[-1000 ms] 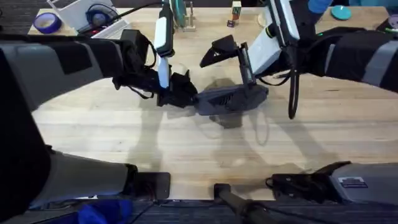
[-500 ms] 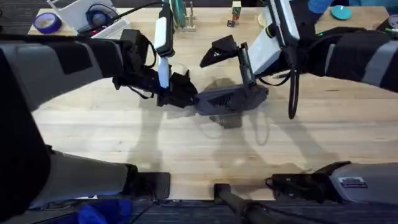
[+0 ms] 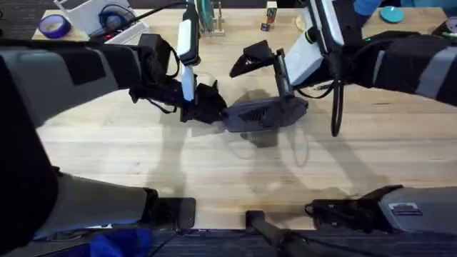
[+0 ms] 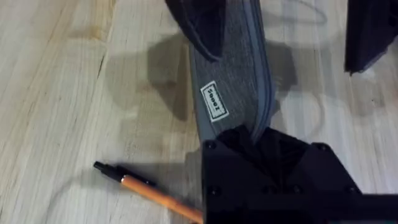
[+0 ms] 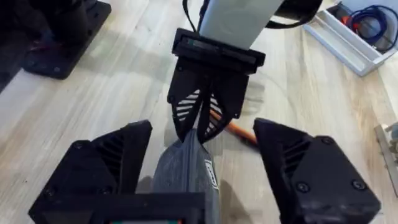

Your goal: Unzip the bag, pick up the pens from the table one at a time and place them inside, then zip the bag closed.

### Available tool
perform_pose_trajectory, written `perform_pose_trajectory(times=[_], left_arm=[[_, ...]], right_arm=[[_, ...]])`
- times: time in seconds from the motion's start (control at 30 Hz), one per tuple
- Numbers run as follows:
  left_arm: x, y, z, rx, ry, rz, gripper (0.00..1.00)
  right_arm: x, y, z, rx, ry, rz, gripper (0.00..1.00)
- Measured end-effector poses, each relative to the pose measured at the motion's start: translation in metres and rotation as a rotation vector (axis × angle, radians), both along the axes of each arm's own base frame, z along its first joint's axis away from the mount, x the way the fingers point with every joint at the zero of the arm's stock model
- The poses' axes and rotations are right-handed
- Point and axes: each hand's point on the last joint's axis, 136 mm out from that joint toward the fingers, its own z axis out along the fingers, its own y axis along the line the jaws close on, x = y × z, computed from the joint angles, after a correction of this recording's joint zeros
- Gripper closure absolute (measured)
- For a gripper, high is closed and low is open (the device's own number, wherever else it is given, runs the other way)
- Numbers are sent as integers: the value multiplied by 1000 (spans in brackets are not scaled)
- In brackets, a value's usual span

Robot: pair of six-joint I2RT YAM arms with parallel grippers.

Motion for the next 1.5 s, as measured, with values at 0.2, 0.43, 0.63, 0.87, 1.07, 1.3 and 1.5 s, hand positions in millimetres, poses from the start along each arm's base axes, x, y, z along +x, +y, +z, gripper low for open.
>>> perform_pose_trajectory(times=[0.2,0.43,0.63,0.87,1.07,1.3,1.5], left_arm=[[0,0,0,0,0,0,959],[0,0,0,0,0,0,959],[0,0,0,0,0,0,959],[0,0,0,0,0,0,959],[0,0,0,0,0,0,959],[0,0,0,0,0,0,959],[0,0,0,0,0,0,959]], right_arm=[[-1,-4,4,-3,28,-20,5],[-3,-32,22,-15,73,-104,4],[-15,-60,32,-38,90,-155,5],[-30,-94,36,-67,132,-222,5],[-38,-119,31,-84,167,-269,5],[-37,-145,25,-112,153,-327,5],[-42,-157,10,-213,133,-324,5]])
